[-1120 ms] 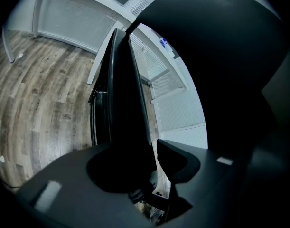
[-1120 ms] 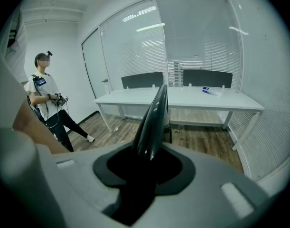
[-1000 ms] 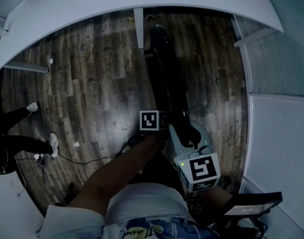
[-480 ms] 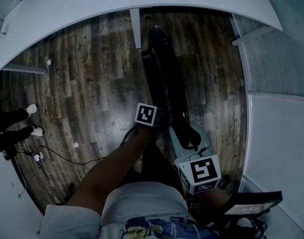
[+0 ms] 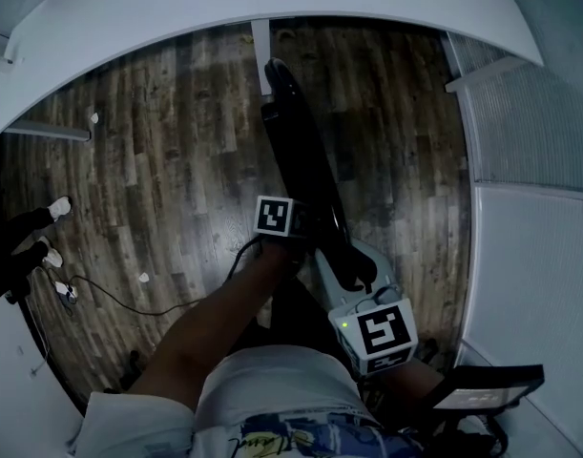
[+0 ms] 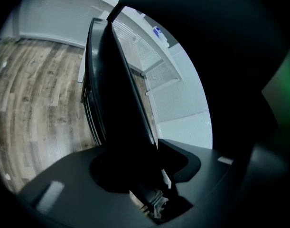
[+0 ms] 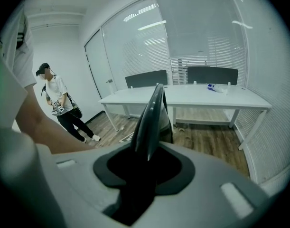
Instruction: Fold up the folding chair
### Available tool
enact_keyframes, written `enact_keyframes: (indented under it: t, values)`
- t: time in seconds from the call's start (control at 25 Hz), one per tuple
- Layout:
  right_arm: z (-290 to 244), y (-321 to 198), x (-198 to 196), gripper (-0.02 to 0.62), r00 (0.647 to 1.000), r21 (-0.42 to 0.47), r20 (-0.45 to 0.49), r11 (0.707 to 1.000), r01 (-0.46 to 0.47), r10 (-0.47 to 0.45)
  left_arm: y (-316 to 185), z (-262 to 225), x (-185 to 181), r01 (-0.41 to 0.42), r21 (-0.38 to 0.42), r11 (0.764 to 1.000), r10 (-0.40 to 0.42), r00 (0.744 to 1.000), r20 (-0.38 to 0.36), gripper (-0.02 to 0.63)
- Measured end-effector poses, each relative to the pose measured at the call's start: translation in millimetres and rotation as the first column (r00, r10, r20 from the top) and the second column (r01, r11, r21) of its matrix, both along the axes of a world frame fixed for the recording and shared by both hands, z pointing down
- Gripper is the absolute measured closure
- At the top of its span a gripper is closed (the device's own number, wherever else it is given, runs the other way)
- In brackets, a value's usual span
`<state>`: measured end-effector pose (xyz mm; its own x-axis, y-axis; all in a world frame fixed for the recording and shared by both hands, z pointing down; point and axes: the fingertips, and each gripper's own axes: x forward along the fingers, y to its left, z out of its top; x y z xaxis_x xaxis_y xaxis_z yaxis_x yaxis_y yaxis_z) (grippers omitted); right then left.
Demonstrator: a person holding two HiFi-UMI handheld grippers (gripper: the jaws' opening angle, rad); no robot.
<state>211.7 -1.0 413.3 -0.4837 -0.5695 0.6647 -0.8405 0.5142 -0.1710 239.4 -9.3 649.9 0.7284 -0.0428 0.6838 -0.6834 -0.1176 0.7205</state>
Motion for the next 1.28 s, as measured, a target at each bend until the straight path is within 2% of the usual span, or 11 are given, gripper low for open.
enact_keyframes:
  t: [0.16, 0.36, 0.6, 0.88, 1.28]
  values:
    - [-5, -11, -9, 0.491, 0.999, 0.001, 0.007, 0.999, 0.049, -0.049, -12, -4, -4, 0.088, 0.006, 0.996, -0.088, 0.996, -0.025, 0.427]
    - [-15, -31, -22, 0.494, 0.994, -0.009, 0.017, 0.994, 0.112, -0.112, -27, -14, -16, 0.157, 0.011, 0.988, -0.156, 0.987, -0.046, 0.422]
    - [-23, -49, -54, 0.499, 0.978, -0.036, 0.045, 0.978, 0.207, -0.206, -38, -23, -51, 0.253, -0.005, 0.968, -0.253, 0.967, -0.036, 0.417]
    - [-26, -63, -110, 0.502, 0.938, -0.046, 0.074, 0.939, 0.342, -0.338, -56, -28, -112, 0.392, 0.009, 0.920, -0.391, 0.919, -0.039, 0.414]
    - [-29, -105, -211, 0.505, 0.854, -0.052, 0.103, 0.854, 0.517, -0.510, -100, -31, -221, 0.566, 0.003, 0.824, -0.566, 0.824, -0.017, 0.414]
